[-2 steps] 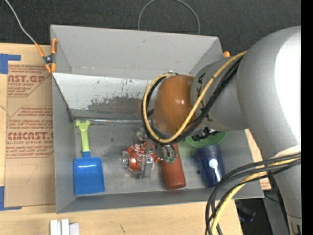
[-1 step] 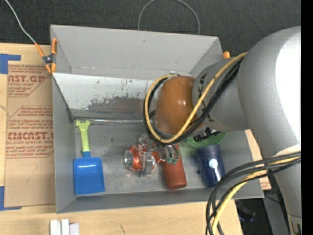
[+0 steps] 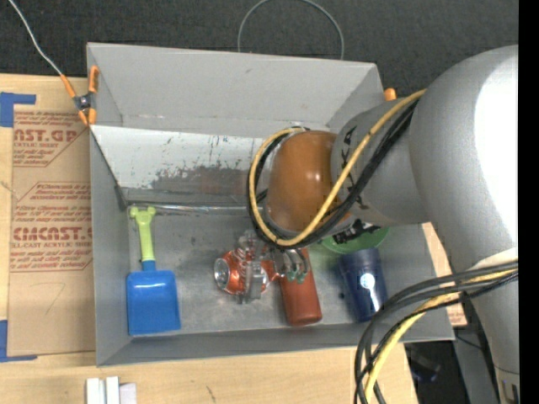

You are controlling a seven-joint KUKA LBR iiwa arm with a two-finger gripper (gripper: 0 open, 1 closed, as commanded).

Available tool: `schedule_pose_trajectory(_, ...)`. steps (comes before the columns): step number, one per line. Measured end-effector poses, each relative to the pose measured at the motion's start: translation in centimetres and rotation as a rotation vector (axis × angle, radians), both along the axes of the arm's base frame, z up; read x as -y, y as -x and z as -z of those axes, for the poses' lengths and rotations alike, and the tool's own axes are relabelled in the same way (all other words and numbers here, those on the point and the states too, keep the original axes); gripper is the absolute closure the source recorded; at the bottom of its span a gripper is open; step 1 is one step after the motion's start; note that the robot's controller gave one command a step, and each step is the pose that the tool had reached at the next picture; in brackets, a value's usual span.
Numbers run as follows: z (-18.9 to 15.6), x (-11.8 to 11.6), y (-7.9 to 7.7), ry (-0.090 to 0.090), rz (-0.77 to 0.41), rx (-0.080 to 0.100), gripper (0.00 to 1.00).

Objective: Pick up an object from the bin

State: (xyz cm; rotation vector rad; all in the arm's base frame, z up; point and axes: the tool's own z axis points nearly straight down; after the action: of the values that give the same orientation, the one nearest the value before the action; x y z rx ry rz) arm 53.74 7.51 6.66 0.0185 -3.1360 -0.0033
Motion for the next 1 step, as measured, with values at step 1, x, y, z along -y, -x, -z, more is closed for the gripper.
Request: schedule_pose_trajectory(1,-0.29,0.00,0.07,0.000,0.000,-0.002,1.00)
